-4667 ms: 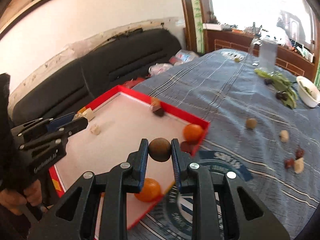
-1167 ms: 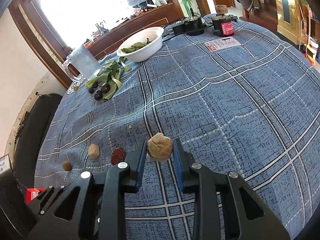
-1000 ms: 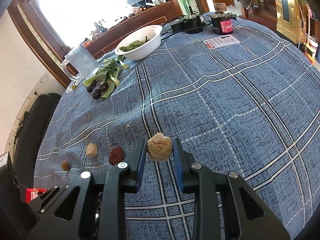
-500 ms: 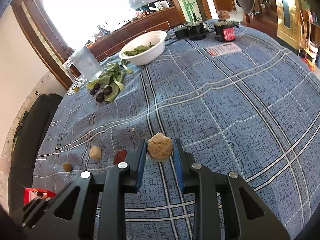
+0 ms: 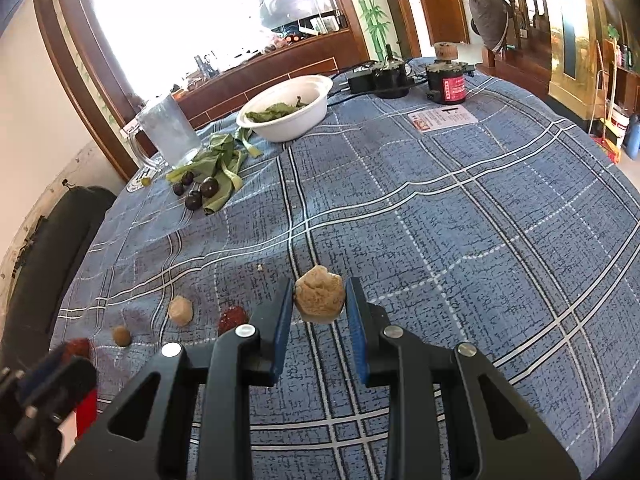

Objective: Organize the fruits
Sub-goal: 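Grasp a red date with the left gripper, then carry the date with the left gripper while the right gripper carries the pastry to the tray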

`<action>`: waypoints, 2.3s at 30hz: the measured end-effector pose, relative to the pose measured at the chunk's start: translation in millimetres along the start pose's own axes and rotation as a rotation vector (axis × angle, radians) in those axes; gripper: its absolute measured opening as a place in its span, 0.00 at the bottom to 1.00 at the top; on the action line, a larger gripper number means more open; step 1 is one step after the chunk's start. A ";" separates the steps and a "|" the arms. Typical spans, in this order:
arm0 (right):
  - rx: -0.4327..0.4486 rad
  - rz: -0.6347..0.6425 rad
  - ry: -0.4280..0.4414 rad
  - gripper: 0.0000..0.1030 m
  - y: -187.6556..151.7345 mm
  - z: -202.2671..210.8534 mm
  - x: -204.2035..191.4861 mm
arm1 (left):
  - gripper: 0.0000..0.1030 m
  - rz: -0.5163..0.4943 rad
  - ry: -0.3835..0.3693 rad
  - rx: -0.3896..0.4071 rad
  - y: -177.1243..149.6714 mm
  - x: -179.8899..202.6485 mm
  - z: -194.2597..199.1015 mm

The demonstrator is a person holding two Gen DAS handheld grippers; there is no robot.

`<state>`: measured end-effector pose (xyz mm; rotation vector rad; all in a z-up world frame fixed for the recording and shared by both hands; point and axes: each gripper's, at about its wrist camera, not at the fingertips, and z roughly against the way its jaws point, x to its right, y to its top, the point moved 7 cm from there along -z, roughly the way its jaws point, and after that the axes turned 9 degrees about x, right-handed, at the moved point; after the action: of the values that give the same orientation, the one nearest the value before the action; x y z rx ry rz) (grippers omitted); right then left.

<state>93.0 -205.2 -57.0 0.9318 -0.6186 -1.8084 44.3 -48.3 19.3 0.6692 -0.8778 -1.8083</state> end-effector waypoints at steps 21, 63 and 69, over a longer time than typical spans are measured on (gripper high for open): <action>0.027 0.046 0.005 0.27 -1.1 5.9 -9.7 | 0.16 0.041 0.055 0.038 2.7 -18.2 18.9; -0.126 0.588 0.653 0.28 -178.0 111.6 -292.4 | 0.16 0.327 0.493 -0.041 -174.7 -236.1 152.5; -0.211 0.615 0.614 0.28 -194.4 91.9 -301.1 | 0.16 0.301 0.507 -0.057 -177.2 -237.3 147.3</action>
<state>-14.2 148.9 -52.8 0.9547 -0.2667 -0.9485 -74.4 257.4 -24.0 0.8588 -0.5469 -1.3057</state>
